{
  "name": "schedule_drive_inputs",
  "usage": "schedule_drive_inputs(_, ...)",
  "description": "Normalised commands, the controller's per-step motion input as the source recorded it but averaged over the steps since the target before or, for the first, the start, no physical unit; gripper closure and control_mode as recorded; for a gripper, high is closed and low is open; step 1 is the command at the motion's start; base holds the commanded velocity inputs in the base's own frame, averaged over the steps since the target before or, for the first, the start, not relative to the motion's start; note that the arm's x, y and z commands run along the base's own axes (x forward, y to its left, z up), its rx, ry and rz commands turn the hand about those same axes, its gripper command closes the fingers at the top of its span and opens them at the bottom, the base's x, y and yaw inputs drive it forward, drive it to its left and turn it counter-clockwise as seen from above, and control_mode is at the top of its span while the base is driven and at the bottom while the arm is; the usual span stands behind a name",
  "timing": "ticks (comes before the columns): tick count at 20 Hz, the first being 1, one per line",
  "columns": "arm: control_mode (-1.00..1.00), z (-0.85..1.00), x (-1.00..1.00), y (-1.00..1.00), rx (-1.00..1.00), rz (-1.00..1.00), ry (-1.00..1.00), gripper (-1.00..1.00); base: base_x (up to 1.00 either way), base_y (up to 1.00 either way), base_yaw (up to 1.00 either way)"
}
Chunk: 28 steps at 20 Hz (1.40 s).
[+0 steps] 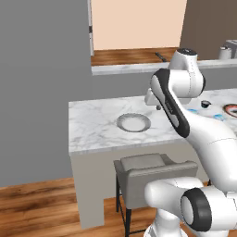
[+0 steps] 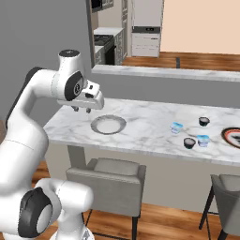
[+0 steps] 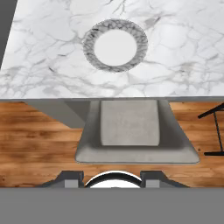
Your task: Place two yogurt containers on each plate.
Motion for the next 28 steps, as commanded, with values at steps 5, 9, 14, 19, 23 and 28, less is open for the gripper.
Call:
schedule_drive_inputs(5,-1.0,0.0,0.0,0.0,0.0,0.0,0.02,-1.0,0.0,0.0,0.0)
schedule_drive_inputs(9,-1.0,-0.04,0.0,0.0,0.0,0.0,0.08,-1.0,0.0,0.0,0.0)
schedule_drive_inputs(14,-1.0,-0.27,0.06,-0.48,0.0,-0.09,0.15,-1.0,0.0,0.0,0.0)
schedule_drive_inputs(19,-1.0,-0.26,0.33,-0.85,0.0,-0.18,0.25,-1.0,0.0,0.0,0.0)
schedule_drive_inputs(23,-1.0,-0.21,0.32,-0.88,0.01,-0.19,0.24,-1.0,0.0,0.0,0.0)
schedule_drive_inputs(28,-1.0,-0.03,0.13,-0.88,0.03,-0.16,0.18,-1.0,0.0,0.0,0.0)
